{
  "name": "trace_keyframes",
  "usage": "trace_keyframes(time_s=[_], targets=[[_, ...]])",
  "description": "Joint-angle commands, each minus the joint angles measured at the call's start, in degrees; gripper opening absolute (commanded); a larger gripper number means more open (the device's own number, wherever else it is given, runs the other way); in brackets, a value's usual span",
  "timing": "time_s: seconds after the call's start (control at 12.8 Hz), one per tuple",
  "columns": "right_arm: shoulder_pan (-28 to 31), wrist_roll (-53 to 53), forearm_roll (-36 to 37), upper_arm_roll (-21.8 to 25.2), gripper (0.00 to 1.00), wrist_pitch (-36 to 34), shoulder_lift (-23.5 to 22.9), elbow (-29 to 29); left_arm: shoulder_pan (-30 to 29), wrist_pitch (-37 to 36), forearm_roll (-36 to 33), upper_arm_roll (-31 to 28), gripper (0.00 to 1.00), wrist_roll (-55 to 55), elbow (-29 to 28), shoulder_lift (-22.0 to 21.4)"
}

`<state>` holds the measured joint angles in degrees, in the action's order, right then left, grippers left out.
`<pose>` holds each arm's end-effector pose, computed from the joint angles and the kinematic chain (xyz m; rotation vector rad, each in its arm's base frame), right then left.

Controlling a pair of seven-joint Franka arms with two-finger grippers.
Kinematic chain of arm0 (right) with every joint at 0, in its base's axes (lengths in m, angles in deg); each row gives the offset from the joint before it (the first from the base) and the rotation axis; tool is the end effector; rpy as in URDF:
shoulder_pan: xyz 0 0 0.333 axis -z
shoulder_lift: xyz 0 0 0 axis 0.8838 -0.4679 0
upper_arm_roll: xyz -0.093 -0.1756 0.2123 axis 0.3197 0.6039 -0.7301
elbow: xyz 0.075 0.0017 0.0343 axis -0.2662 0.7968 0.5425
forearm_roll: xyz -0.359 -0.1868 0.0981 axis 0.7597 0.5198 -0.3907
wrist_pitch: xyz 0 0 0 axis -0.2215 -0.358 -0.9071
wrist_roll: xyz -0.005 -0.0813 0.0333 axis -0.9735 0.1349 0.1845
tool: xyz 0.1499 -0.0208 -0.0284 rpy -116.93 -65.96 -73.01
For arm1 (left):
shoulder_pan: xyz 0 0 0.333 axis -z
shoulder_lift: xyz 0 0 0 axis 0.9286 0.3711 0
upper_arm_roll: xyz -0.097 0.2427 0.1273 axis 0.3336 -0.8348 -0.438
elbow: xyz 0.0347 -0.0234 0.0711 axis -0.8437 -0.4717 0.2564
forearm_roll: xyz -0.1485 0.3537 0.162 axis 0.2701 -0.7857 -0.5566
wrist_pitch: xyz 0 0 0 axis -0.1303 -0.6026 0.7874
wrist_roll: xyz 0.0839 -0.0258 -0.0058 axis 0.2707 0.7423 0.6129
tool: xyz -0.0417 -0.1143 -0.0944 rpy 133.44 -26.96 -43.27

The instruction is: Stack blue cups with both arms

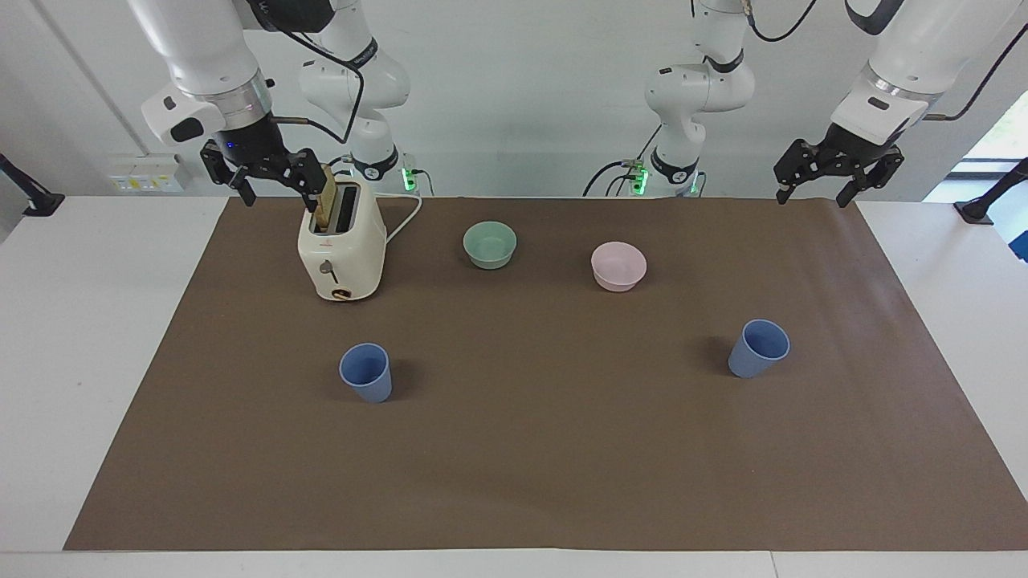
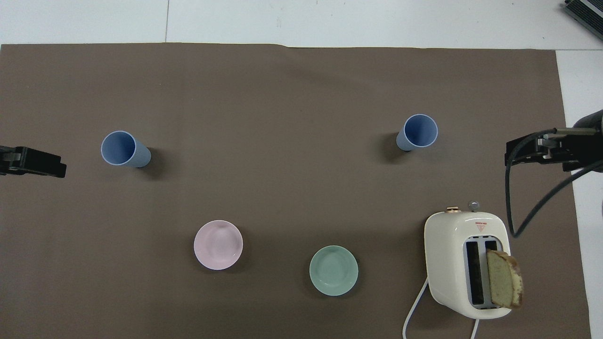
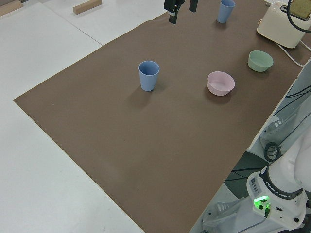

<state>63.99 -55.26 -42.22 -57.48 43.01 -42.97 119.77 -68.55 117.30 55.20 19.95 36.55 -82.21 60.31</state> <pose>0.5676 0.0249 0.5712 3.0999 -0.1809 -0.0442 0.5502 -0.0352 0.5787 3.1092 -0.1748 -0.0289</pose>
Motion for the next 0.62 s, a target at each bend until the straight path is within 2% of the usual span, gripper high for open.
trace_keyframes(time_s=[0.0,0.55], targets=[[0.75,1.6,0.34,-0.52,1.0,-0.51,-0.49,-0.64,0.42,-0.04,-0.55,-0.39,1.0,-0.76,-2.12,-1.82],[0.66,1.16,0.34,-0.52,1.0,-0.51,-0.49,-0.73,0.42,0.04,-0.55,-0.3,1.0,-0.76,-2.39,-2.0]])
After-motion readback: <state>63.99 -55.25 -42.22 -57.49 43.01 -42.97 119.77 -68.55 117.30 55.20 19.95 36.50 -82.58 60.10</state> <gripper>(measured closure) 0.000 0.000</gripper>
